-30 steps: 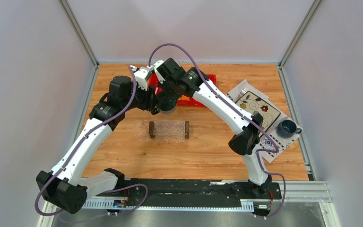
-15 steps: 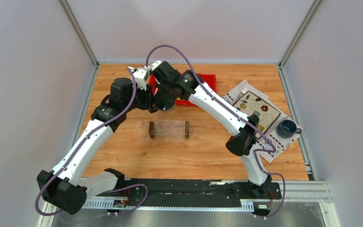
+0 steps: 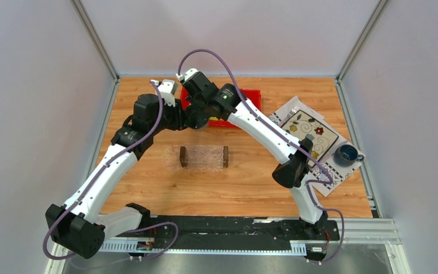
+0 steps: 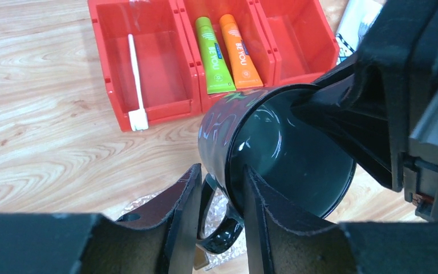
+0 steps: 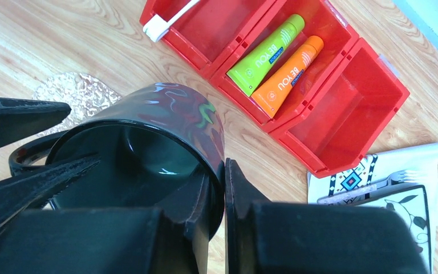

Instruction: Prepare toiletry sets of a toothbrush and toothpaste on the tray

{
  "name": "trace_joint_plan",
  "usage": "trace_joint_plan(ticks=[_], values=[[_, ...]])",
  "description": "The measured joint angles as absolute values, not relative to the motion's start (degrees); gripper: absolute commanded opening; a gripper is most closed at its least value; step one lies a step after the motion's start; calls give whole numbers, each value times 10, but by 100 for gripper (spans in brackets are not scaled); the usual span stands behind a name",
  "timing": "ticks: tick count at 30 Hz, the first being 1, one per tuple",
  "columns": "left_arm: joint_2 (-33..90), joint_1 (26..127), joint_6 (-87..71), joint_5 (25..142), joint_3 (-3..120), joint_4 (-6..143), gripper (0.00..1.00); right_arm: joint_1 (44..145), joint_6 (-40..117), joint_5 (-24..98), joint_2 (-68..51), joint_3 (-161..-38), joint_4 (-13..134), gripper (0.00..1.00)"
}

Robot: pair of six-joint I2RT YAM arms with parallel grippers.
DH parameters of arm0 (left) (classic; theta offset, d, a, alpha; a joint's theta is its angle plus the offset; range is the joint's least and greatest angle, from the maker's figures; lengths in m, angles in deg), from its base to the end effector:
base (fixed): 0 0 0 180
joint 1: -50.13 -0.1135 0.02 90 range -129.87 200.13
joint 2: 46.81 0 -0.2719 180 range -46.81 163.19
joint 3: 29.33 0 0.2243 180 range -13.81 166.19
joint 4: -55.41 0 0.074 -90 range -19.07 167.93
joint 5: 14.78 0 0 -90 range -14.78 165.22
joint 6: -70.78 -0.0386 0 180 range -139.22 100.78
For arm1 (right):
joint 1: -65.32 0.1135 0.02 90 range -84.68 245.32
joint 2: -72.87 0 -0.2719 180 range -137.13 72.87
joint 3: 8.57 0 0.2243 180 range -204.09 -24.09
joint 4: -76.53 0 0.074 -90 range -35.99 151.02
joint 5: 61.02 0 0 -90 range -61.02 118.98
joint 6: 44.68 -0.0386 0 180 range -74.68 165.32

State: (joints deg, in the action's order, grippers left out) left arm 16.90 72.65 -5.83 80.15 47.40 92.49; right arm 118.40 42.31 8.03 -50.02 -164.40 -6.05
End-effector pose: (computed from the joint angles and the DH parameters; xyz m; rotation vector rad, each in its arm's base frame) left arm 0.2027 -0.0876 0.3620 0.2172 2.0108 -0.4871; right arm 0.2676 0.3332 0.3799 -0.8524 2.2036 0.0227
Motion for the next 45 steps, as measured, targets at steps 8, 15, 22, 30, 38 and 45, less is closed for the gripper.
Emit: trace_joint_plan(ticks=[8, 15, 22, 30, 38, 45], values=[[195, 727, -34, 779, 474, 918, 38, 1181, 399, 67, -499, -1606, 1, 0], [232, 727, -19, 766, 487, 930, 33, 1180, 391, 57, -498, -1572, 27, 0], [237, 727, -20, 760, 493, 928, 19, 1179, 391, 55, -498, -1571, 36, 0], [239, 727, -8, 723, 497, 918, 0, 1181, 374, 53, -492, -1565, 56, 1], [239, 727, -5, 709, 509, 935, 0, 1181, 375, 60, -488, -1561, 67, 27], [239, 727, -14, 705, 514, 973, 0, 1181, 386, 84, -467, -1561, 75, 51]])
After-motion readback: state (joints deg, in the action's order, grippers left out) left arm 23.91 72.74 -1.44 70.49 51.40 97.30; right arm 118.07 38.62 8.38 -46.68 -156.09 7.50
